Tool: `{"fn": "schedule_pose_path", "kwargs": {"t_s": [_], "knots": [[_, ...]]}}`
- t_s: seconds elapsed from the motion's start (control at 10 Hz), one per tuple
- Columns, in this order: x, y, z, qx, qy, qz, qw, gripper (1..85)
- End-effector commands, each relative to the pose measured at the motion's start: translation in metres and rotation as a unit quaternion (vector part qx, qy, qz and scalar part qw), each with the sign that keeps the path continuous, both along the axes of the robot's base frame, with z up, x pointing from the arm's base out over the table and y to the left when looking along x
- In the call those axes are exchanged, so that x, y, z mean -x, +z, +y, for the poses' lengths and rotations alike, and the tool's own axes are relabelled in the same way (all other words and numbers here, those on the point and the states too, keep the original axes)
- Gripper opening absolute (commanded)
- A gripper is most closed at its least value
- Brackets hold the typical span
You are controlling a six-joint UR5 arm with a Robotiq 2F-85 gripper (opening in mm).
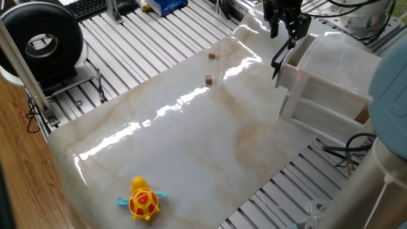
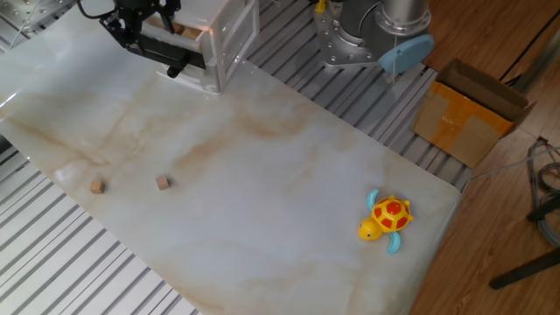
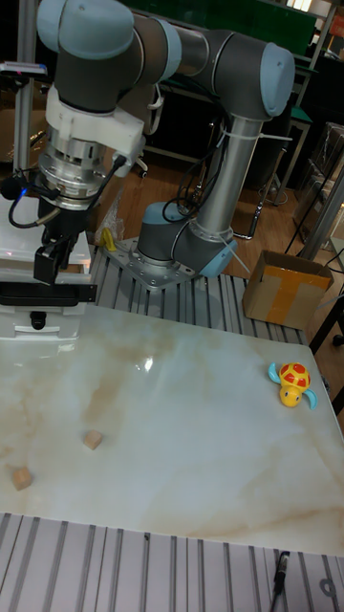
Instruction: Take something out of a drawer
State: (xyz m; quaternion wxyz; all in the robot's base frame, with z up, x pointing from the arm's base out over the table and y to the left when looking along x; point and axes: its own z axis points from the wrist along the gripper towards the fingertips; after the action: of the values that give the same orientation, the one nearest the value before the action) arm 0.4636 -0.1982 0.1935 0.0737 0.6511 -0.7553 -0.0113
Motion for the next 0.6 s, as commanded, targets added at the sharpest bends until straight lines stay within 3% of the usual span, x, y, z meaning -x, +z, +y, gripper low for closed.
{"fn": "schedule_pose_path", "kwargs": {"t_s": [0.0,0.5], "knots": [[0.0038,-0.0057,-0.0125,-0.009,0.001,-0.011,0.9999,61.0],[0.0013,-0.0108,-0.0193,-0.002,0.014,-0.017,0.9998,61.0]]}}
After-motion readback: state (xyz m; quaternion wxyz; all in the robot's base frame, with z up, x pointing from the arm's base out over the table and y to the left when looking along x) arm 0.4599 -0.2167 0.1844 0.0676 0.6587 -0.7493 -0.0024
